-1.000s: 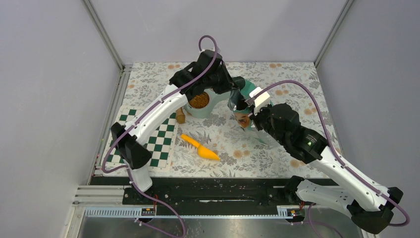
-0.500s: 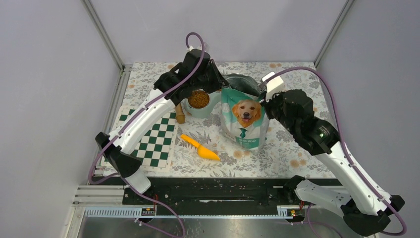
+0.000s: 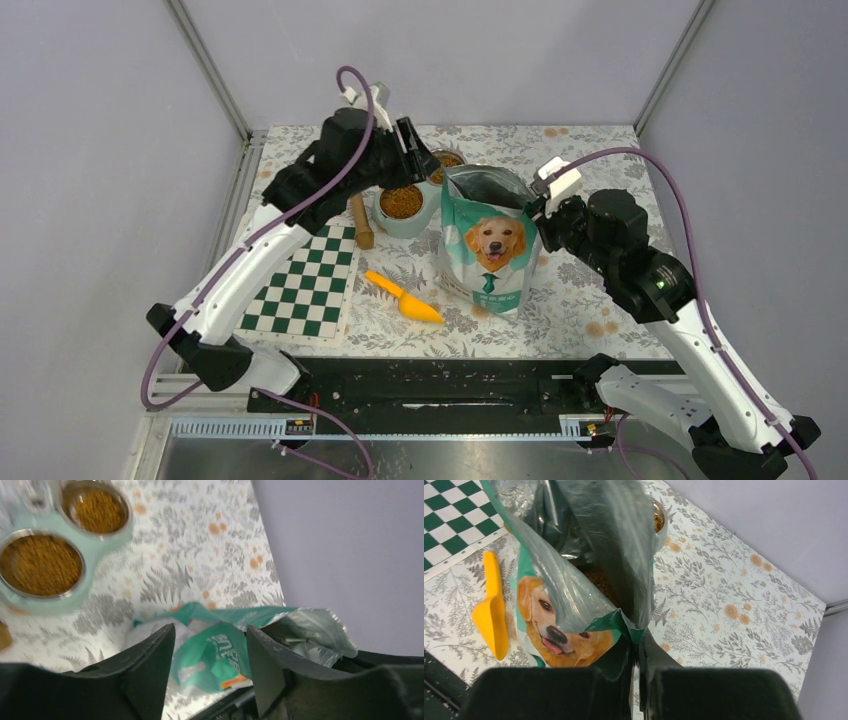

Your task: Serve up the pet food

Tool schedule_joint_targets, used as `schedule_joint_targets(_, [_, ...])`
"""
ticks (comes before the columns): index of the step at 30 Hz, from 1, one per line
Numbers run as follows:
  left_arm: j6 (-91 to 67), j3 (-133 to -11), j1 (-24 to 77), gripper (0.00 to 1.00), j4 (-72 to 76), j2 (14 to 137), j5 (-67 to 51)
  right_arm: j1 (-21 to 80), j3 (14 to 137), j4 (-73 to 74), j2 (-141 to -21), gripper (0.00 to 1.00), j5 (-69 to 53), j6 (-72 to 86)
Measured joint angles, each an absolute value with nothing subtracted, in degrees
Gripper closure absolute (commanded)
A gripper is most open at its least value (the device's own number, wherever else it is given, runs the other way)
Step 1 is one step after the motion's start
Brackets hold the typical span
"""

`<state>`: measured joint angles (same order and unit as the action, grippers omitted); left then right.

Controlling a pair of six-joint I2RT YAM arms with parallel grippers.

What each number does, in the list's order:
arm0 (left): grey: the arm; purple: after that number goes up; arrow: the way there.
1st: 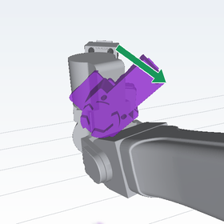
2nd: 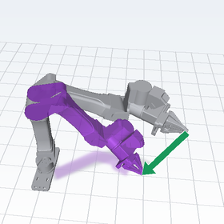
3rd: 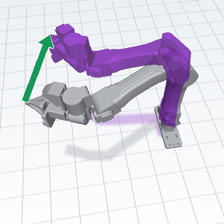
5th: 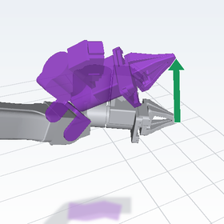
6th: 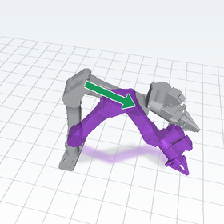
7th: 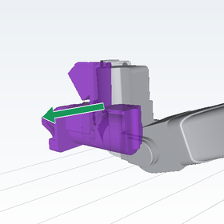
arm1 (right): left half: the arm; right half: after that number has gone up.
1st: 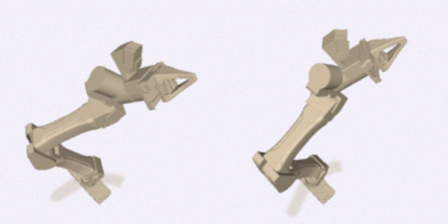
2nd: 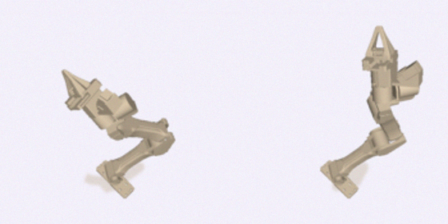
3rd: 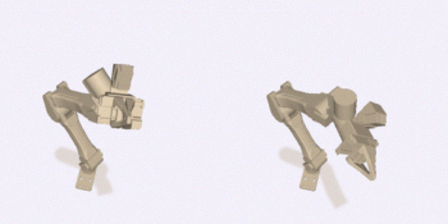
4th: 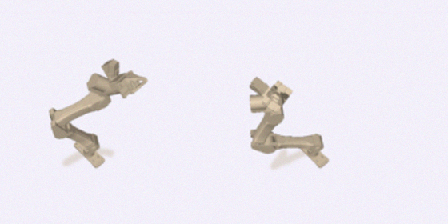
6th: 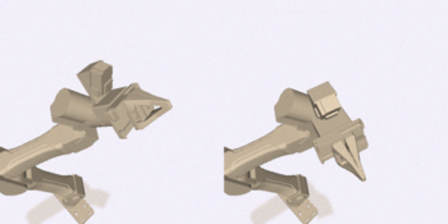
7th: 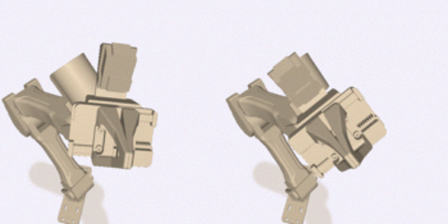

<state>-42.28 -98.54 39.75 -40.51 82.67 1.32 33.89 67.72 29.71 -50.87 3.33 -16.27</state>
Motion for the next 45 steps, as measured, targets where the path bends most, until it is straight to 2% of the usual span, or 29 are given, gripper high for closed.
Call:
schedule_joint_targets(5, [-34.26,-97.38,35.97,0.34,-34.3,78.87,0.75,33.69,67.4,30.94,-49.41,1.0,0.4,-16.25])
schedule_joint_targets(9, [-26.28,-90.56,32.29,0.26,-27.44,74.39,-3.29,33.63,67.26,31.55,-48.49,1.0,-2.04,-15.57])
schedule_joint_targets(15, [-17.52,-75.0,26.37,0.23,-15.55,68.31,-17.78,33.61,66.22,32.4,-46.17,1.0,-4.69,-13.21])
schedule_joint_targets(21, [-13.82,-68.77,22.41,0.23,-8.01,68.88,-34.22,33.58,66.19,32.88,-45.76,1.0,-6.11,-8.91])
schedule_joint_targets(36, [-7.88,-72.99,22.17,0.26,-0.45,82.89,-58.59,33.39,66.48,33.54,-45.93,1.0,-7.66,-5.93])
schedule_joint_targets(45, [-15.38,-73.01,23.35,0.26,18.22,85.06,-70.0,33.34,68.1,34.96,-47.42,1.0,-8.69,-6.13])
